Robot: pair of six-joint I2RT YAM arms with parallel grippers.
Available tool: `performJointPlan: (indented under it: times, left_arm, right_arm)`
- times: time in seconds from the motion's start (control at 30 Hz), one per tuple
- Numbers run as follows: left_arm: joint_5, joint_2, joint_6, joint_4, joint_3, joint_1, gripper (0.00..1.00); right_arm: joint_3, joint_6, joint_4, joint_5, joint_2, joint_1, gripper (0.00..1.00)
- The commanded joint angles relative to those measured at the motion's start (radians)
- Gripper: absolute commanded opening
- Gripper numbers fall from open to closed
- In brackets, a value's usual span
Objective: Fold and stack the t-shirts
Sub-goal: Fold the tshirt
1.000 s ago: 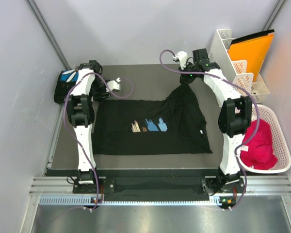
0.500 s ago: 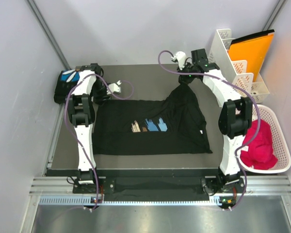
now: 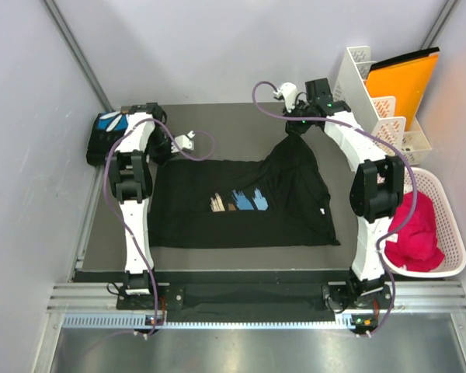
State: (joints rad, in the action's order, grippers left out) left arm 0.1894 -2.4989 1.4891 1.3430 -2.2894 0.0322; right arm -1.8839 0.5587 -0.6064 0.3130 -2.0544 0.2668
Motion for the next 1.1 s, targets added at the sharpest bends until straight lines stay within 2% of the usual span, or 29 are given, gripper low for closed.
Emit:
performJointPlan:
  times: [0.0,0.17,0.3,0.43,0.47,0.6,0.93,1.07]
  left_arm:
    - [0.013,-0.06,0.025,-0.022,0.011,-0.002,0.0]
    - [0.013,-0.052,0.011,-0.024,0.011,-0.002,0.0]
    - [0.025,-0.017,-0.068,-0.083,0.021,-0.003,0.0]
    - [0.035,0.098,-0.188,-0.243,0.086,-0.002,0.0]
    - [0.033,0.124,-0.219,-0.324,0.14,-0.002,0.0]
    - [0.025,0.253,-0.266,-0.465,0.272,-0.003,0.0]
    - [-0.03,0.426,-0.248,-0.447,0.429,0.005,0.0]
    - [-0.028,0.477,-0.239,-0.441,0.511,0.003,0.0]
  right_arm:
    - [-0.006,0.014,0.028,0.009,0.077,0.015,0.0]
    - [-0.003,0.015,0.022,0.009,0.077,0.018,0.0]
    - [0.019,0.026,0.02,0.006,0.091,0.017,0.0]
    - [0.055,0.046,0.02,0.0,0.117,0.018,0.0]
    - [0.071,0.055,0.022,-0.003,0.122,0.018,0.0]
    - [0.124,0.078,0.02,-0.011,0.175,0.018,0.0]
    - [0.318,0.182,0.017,-0.057,0.356,0.002,0.0]
    - [0.445,0.224,0.031,-0.094,0.441,-0.009,0.0]
